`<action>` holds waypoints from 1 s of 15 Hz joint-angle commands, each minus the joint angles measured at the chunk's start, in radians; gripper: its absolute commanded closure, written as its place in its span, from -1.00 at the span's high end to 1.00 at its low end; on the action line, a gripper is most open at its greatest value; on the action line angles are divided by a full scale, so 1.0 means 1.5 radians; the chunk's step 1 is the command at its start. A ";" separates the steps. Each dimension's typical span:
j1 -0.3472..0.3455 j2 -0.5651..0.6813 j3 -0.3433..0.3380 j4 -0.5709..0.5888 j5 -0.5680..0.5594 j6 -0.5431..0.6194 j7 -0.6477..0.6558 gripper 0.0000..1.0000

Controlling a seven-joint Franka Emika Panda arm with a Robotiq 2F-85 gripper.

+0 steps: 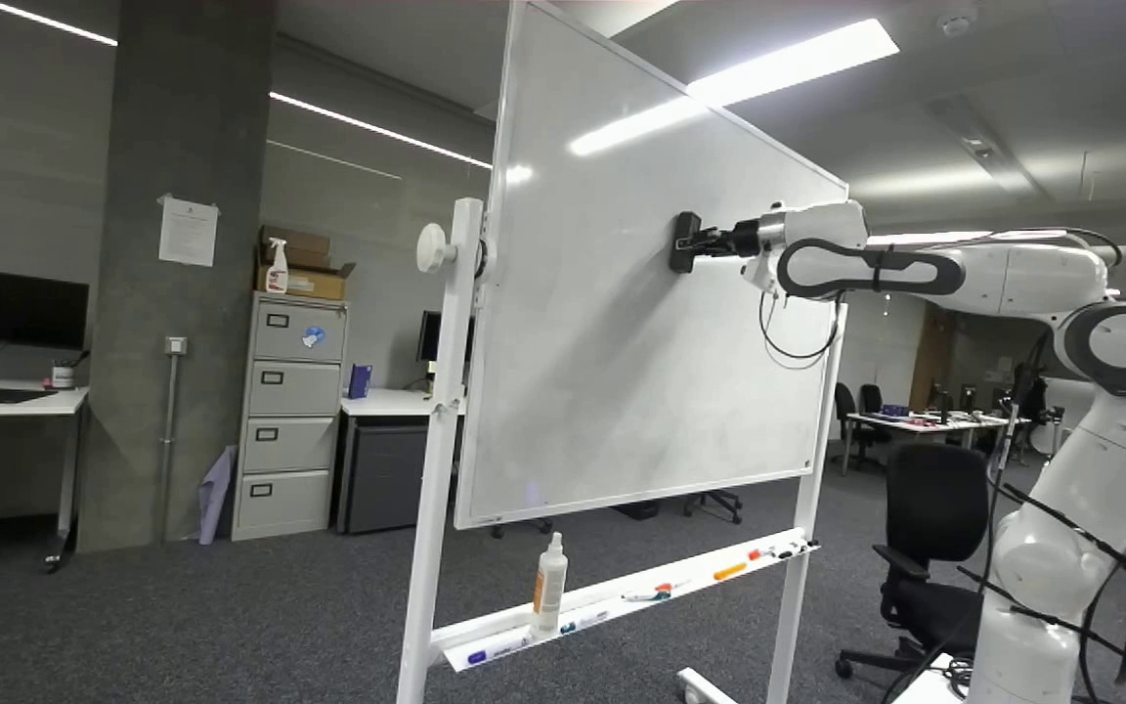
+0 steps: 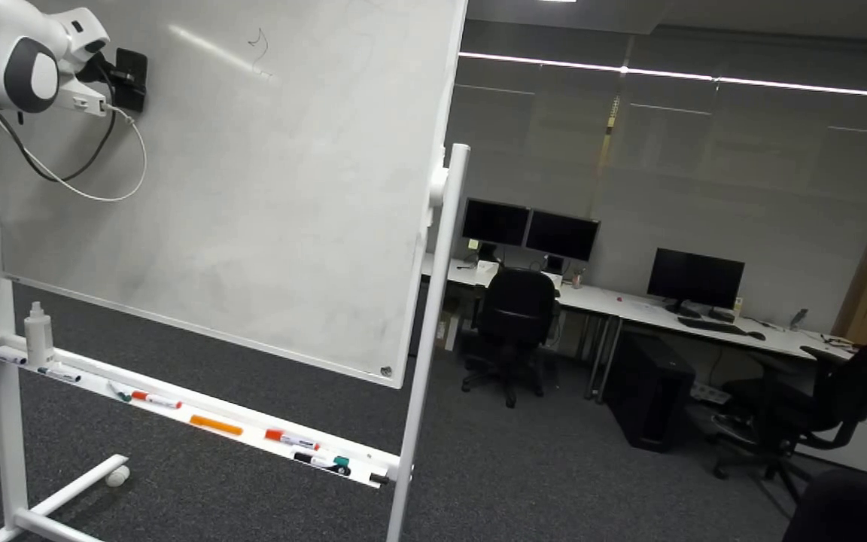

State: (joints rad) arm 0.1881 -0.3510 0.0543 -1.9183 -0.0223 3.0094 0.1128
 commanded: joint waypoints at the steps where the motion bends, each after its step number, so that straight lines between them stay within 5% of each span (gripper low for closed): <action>1: -0.114 0.068 0.027 0.093 -0.055 0.034 0.072 -0.41; 9: -0.252 0.058 0.039 0.140 -0.085 0.023 0.153 -0.41; 15: -0.236 0.076 -0.038 0.168 -0.034 0.020 0.113 -0.41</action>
State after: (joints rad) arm -0.1803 -0.3335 0.0515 -1.7499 -0.1049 3.0096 0.3147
